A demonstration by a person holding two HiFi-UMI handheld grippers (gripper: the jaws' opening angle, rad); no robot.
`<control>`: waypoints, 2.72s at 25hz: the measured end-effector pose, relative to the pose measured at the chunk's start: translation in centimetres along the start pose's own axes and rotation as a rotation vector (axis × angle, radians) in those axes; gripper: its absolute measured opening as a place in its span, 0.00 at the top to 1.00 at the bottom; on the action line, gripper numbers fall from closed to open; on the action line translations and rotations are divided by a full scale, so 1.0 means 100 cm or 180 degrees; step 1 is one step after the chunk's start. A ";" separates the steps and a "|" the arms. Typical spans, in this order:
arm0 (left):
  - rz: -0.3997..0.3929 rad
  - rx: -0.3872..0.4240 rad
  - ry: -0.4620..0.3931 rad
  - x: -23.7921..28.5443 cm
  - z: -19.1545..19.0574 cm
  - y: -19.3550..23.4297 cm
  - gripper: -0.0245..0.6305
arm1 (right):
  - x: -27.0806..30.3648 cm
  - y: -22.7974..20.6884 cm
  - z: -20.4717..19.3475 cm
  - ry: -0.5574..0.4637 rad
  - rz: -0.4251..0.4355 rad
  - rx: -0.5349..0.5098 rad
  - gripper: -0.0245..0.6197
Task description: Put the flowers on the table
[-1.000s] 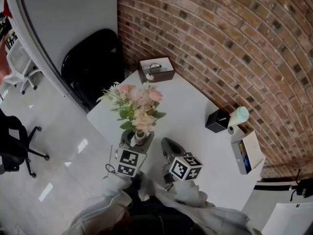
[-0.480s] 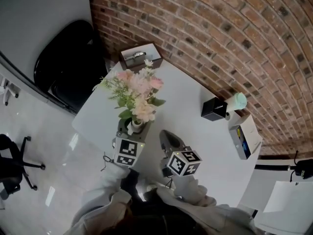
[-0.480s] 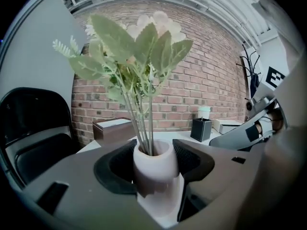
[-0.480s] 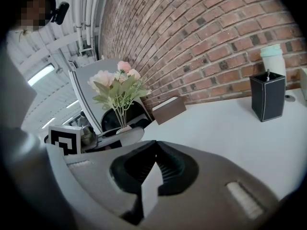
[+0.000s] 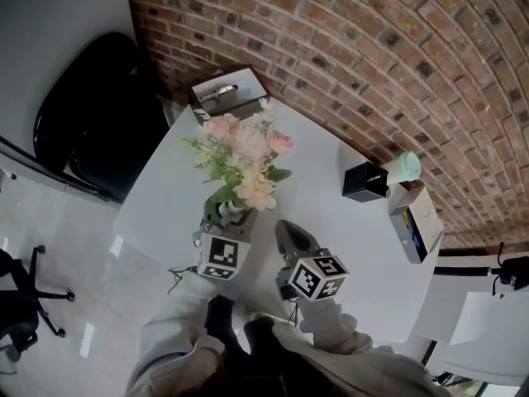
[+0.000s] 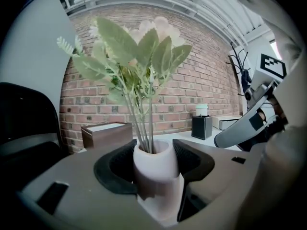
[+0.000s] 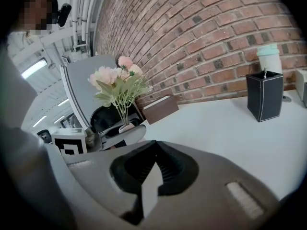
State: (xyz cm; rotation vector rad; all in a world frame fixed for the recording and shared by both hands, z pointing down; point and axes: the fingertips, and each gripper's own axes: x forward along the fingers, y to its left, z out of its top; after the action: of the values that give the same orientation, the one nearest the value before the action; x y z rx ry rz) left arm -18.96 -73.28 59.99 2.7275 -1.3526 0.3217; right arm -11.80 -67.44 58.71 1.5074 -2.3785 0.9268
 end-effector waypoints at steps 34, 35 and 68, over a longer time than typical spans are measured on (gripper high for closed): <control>0.0501 0.0251 -0.0288 -0.049 0.045 -0.012 0.60 | -0.045 -0.001 0.001 -0.0166 0.0130 0.0136 0.96; 0.0489 0.0241 -0.0279 -0.054 0.047 -0.016 0.60 | -0.050 0.000 0.003 -0.0186 0.0151 0.0126 0.96; 0.0420 -0.0280 -0.0003 -0.253 0.105 -0.320 0.95 | -0.361 0.037 -0.048 -0.0962 0.0596 0.0000 0.96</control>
State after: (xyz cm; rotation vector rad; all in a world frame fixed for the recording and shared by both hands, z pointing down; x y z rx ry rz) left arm -6.82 -35.94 44.78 2.5745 -1.5130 0.2632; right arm 1.21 -36.27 44.50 1.5408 -2.7718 0.7805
